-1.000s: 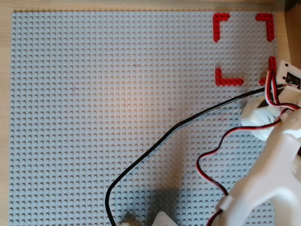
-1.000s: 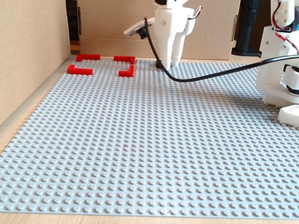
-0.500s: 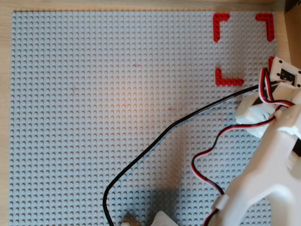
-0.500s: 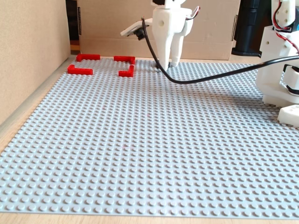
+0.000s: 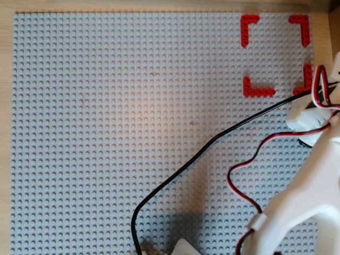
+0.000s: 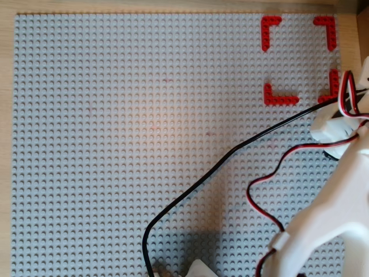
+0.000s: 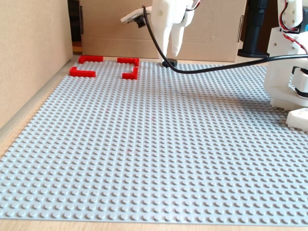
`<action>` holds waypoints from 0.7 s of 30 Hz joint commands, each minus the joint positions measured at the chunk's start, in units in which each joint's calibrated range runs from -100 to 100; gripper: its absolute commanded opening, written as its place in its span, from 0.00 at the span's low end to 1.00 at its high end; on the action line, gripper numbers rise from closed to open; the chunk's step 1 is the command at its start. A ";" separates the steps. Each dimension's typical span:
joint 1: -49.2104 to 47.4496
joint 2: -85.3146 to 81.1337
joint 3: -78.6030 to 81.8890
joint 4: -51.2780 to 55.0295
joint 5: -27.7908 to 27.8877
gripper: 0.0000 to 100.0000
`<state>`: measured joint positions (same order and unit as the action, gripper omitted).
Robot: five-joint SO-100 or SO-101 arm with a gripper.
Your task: Grab the Lego and store it in red box
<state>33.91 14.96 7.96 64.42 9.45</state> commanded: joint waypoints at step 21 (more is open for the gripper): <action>-0.16 -0.13 5.58 -6.97 0.97 0.16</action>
<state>34.06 15.38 13.69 58.12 10.23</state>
